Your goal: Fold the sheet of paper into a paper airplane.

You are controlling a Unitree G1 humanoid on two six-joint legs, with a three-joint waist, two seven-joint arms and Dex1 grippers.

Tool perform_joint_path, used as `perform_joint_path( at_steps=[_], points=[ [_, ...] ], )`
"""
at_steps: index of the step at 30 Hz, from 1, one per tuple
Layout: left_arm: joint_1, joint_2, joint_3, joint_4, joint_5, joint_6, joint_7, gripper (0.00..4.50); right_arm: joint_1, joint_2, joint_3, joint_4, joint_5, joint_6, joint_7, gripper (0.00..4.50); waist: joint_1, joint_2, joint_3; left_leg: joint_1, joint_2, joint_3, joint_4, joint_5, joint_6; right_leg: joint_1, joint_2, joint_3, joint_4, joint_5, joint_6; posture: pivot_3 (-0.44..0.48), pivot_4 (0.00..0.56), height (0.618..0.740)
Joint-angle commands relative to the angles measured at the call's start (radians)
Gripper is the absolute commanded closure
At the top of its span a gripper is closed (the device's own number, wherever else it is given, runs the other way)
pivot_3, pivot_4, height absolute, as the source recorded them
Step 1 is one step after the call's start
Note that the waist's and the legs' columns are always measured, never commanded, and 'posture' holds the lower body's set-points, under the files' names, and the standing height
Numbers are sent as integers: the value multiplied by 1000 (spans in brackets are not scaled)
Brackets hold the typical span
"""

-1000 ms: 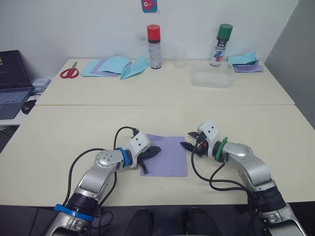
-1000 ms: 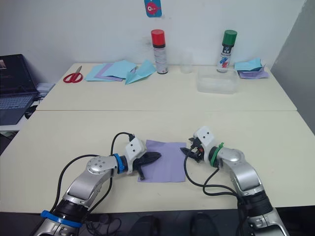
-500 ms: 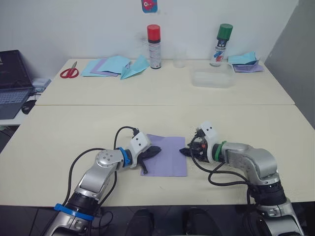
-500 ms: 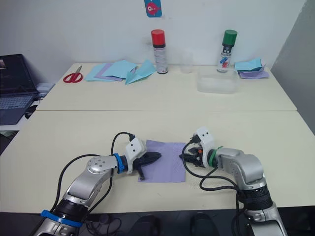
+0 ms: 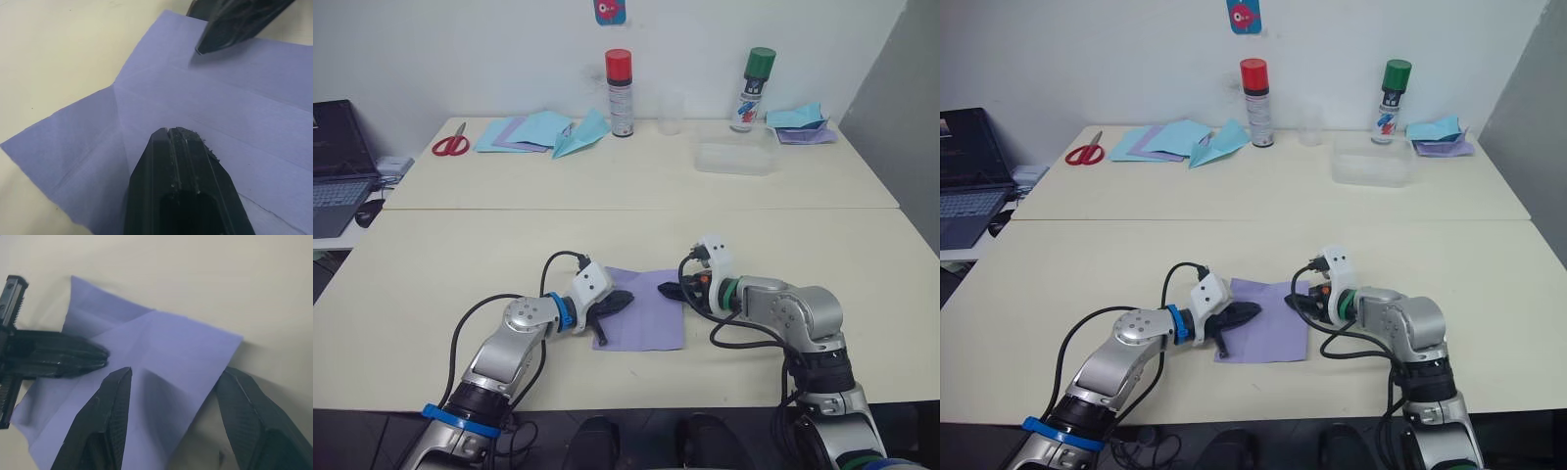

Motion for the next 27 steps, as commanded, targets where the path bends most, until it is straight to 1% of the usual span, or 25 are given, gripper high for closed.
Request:
perform_joint_path(
  at_steps=[1, 4, 7, 11, 13, 16, 22, 27],
  points=[
    [17, 2, -24, 39, 34, 15, 2, 4500, -23, 5, -14, 15, 4, -43, -10, 1807, 0, 0, 0, 0, 0, 0, 0, 0, 0, 0, 0, 0, 0, 0, 0, 0, 150, 740],
    [16, 3, -24, 39, 35, 14, 2, 4500, -27, 9, -2, 32, 2, -70, -9, 1807, 0, 0, 0, 0, 0, 0, 0, 0, 0, 0, 0, 0, 0, 0, 0, 0, 150, 740],
    [16, 3, -24, 38, 35, 13, 3, 4500, -20, 4, 14, 28, 5, -86, 0, 2367, 0, 0, 0, 0, 0, 0, 0, 0, 0, 0, 0, 0, 0, 0, 0, 0, 150, 740],
    [19, 4, -23, 41, 37, 8, 4, 4500, -6, -13, 39, 15, -9, -121, 2, 3813, 0, 0, 0, 0, 0, 0, 0, 0, 0, 0, 0, 0, 0, 0, 0, 0, 150, 740],
    [20, 4, -24, 40, 36, 7, 4, 4500, 1, -40, 76, 7, -32, -171, 16, 4455, 0, 0, 0, -1, 0, 0, 0, 0, 0, 0, 0, 0, -1, 0, 0, 0, 150, 740],
    [19, 4, -25, 41, 36, 8, 4, 4500, 12, -79, 133, -6, -71, -262, 42, 4455, 0, 0, 0, -1, 0, 0, 0, 0, 0, -1, 0, 0, -1, 0, 0, 0, 150, 740],
    [12, 4, -25, 46, 35, 10, 1, 4500, 53, -166, 294, -33, -189, -513, 130, 4455, 0, 0, 0, -2, 0, 0, 0, 0, 0, -1, 0, -1, -2, 0, 0, 0, 150, 740],
    [7, 6, -24, 52, 36, 9, 0, 4500, 61, -162, 317, -17, -219, -572, 146, 4455, -1, 0, 0, -1, 0, 0, 0, 0, 0, -1, 0, -1, -2, 0, 0, 0, 150, 740]
  ],
)
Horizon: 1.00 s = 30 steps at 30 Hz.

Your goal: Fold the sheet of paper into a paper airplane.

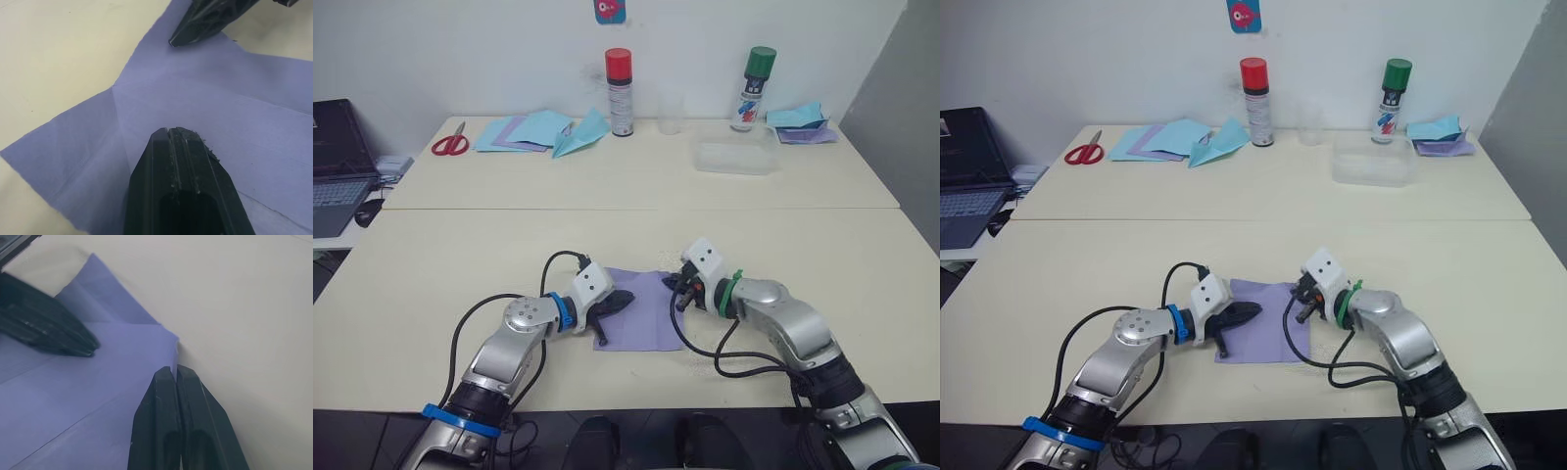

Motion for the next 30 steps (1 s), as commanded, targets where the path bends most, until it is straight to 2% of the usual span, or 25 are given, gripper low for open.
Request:
perform_joint_path(
  at_steps=[1, 12, 25, 30],
  points=[
    [11, 6, -24, 43, 36, 24, 0, 4500, -8, 5, 21, -18, -30, -64, 18, 4455, 0, 0, 0, 0, 0, 0, 0, 0, 0, 0, 0, 0, 0, 0, 0, 0, 150, 740],
    [0, 13, -18, 59, 36, 17, -6, 4500, 3, -46, 127, -22, -159, -189, 92, 4455, 0, 0, 0, 0, 0, -1, 0, 0, 0, 0, 0, 0, 0, 0, 0, 0, 150, 740],
    [-18, 24, -14, 73, 46, -19, -25, 4500, 4, -49, 145, -17, -216, -98, 105, 4455, 2, 0, 0, 0, 0, -1, 0, 0, 0, 0, 0, -1, 0, 0, 0, 0, 150, 740],
    [-50, 20, 15, 16, -13, 5, -65, 4500, -3, -10, 115, 9, -210, -38, 67, 4455, 1, 0, 0, 0, 0, -1, 0, 0, 0, 0, 0, -1, 0, 0, 0, 0, 150, 740]
  ],
)
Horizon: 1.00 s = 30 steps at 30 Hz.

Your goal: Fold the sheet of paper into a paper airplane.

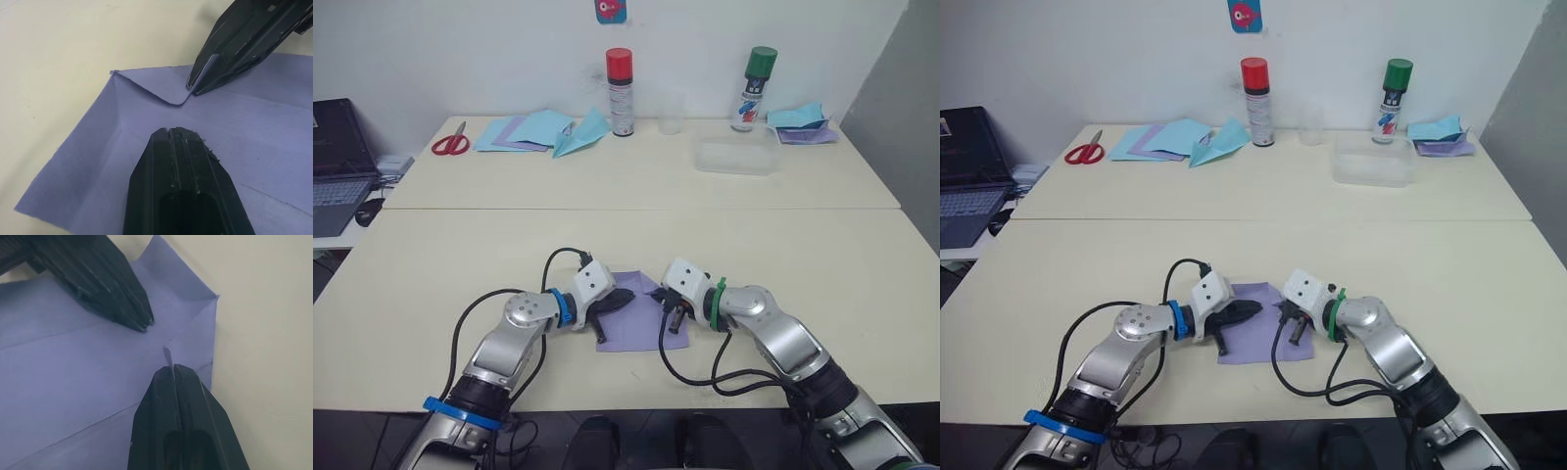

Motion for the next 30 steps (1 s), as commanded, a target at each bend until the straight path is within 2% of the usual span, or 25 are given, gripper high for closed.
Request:
perform_joint_path(
  at_steps=[1, 5, 16, 30],
  points=[
    [-24, 3, 27, -42, -43, 51, -26, 4500, -9, 7, -19, 29, -17, 37, -23, 4455, 0, 0, 0, 0, 0, 0, 0, 0, 0, 0, 0, 0, 0, 0, 0, 0, 150, 740],
    [-63, -11, 42, -78, -75, 97, -22, 4500, -24, 31, -36, 51, -19, 37, -45, 4455, -2, -2, 1, 0, 0, 0, 0, 0, 0, 0, 0, 0, 0, 0, 0, 0, 150, 740],
    [-178, -78, 66, -29, -75, 166, 67, 4500, -8, 19, -18, 43, -28, 44, -41, 4455, -3, -2, 1, -1, 0, 0, 1, 0, 0, 0, 1, -1, 1, 0, 0, 0, 150, 740],
    [-194, -158, -57, 167, 26, 102, 54, 4500, 6, 17, -22, 13, -18, 79, -50, 4455, 0, -2, 1, -1, -1, 0, 1, 0, 0, 0, 1, -1, 0, 0, 0, 0, 150, 740]
  ],
)
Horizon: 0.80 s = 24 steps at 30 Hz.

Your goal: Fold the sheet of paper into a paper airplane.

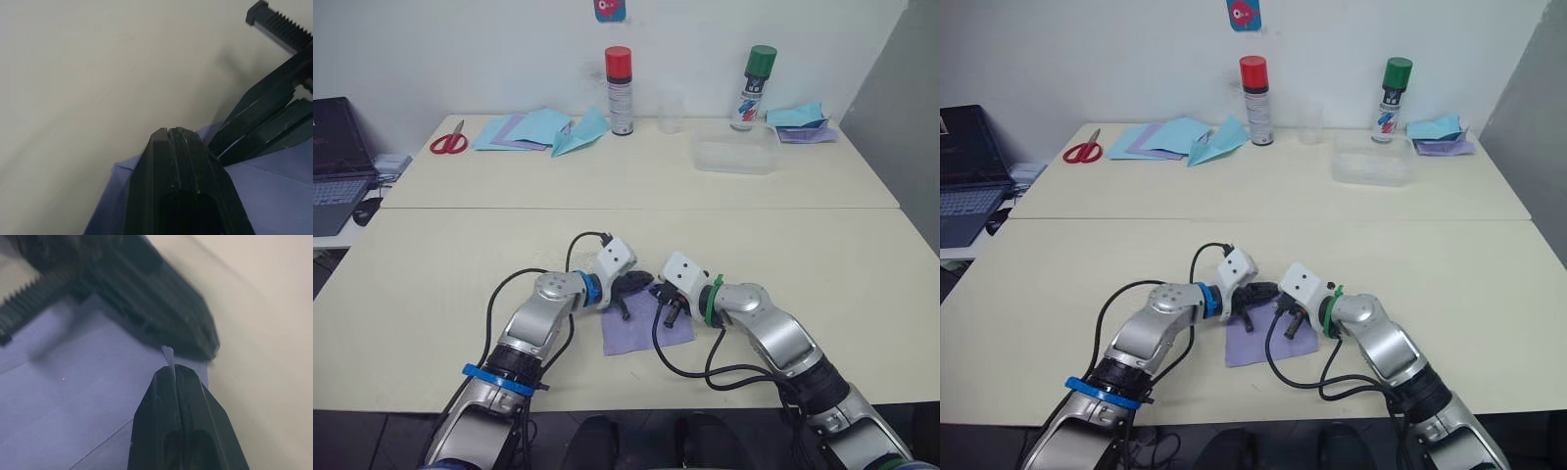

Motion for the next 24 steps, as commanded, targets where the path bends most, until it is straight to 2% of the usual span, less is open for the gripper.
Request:
perform_joint_path(
  at_steps=[1, 10, 13, 21, 24],
  points=[
    [-17, -13, -28, 37, 32, -33, -14, 4500, 22, -15, -12, 2, -15, 34, -12, 4455, 1, 0, 0, 0, 0, 0, 0, 0, 0, 0, 0, 0, 0, 0, 0, 0, 150, 740],
    [-18, -3, -55, 101, 80, -64, -46, 4500, 37, -40, -20, -60, 17, 42, 29, 4455, 4, 0, 0, -1, -1, 0, 0, 0, 0, 1, -1, 0, -2, 0, 1, 0, 150, 740],
    [-23, -6, -56, 114, 82, -74, -51, 4500, 37, -44, -26, -73, 30, 48, 44, 3880, 4, 0, 0, -1, -1, 0, 0, 0, 0, 1, -2, 0, -3, 0, 1, 0, 150, 740],
    [-43, -13, -64, 164, 100, -121, -72, 4500, 67, -139, -70, -229, 133, 129, 149, 1034, 3, 0, 0, -1, -1, 0, 0, 0, 0, 1, -1, -1, -1, 0, 1, 0, 150, 740],
    [-47, -16, -64, 174, 101, -137, -80, 4500, 53, -143, -128, -234, 170, 128, 145, 1034, 2, 0, 0, -1, -1, 0, 0, 0, 0, 1, -1, -1, -1, 0, 1, 0, 150, 740]
  ],
)
